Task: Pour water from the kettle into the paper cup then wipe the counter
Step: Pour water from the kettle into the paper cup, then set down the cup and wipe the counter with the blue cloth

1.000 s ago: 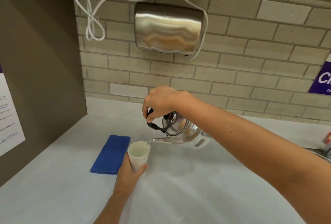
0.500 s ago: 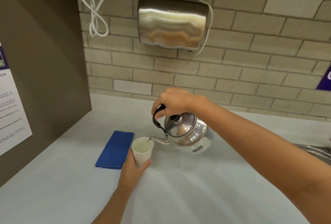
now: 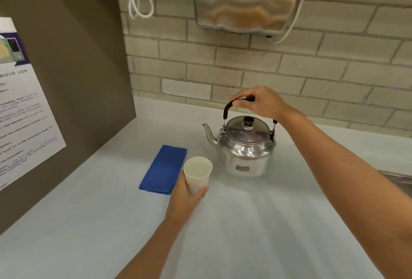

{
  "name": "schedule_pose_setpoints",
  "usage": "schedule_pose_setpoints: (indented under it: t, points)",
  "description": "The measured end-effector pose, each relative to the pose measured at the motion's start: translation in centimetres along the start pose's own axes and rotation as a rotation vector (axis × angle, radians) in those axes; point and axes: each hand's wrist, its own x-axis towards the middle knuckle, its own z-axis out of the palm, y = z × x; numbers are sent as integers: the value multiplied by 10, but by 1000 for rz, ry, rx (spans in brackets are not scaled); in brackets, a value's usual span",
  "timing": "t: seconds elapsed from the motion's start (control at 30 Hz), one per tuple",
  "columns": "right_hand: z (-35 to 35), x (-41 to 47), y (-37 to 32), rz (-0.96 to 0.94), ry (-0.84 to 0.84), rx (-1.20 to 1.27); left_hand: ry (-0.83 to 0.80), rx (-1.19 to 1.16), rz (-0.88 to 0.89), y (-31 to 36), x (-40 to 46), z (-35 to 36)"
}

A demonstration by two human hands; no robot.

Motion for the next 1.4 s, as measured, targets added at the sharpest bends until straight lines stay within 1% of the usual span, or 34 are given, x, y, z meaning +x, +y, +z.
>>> schedule_pose_setpoints:
  t: [0.07, 0.2, 0.4, 0.53, 0.83, 1.03, 1.07, 1.13, 1.2, 1.3, 1.37, 1.4]
  points:
    - [17, 7, 7, 26, 46, 58, 0, 5, -6, -4, 1, 0]
    - [52, 24, 15, 64, 119, 32, -11, 2, -6, -7, 3, 0]
    - [90, 39, 23, 103, 118, 23, -7, -3, -15, -8, 3, 0]
    - [102, 48, 26, 106, 98, 26, -7, -11, -14, -8, 3, -1]
    - [104, 54, 31, 140, 40, 27, -12, -18, 1, -6, 2, -3]
    - [93, 47, 27, 115, -65, -38, -27, -15, 8, -1, 3, -5]
    - [92, 41, 24, 117, -55, -80, -41, -20, 8, 0, 2, -6]
    - [90, 26, 17, 145, 39, -143, -83, -11, 3, 2, 1, -12]
    - [93, 1, 7, 191, 165, -128, -132, 45, 10, 2, -4, -21]
    - [110, -50, -6, 292, 316, -97, -208, 162, 100, 2, -11, -43]
    - [127, -87, -14, 370, 347, -119, -271, 233, 130, 1, -11, -59]
    - [136, -102, -15, 397, 323, -127, -280, 257, 132, 2, -8, -65]
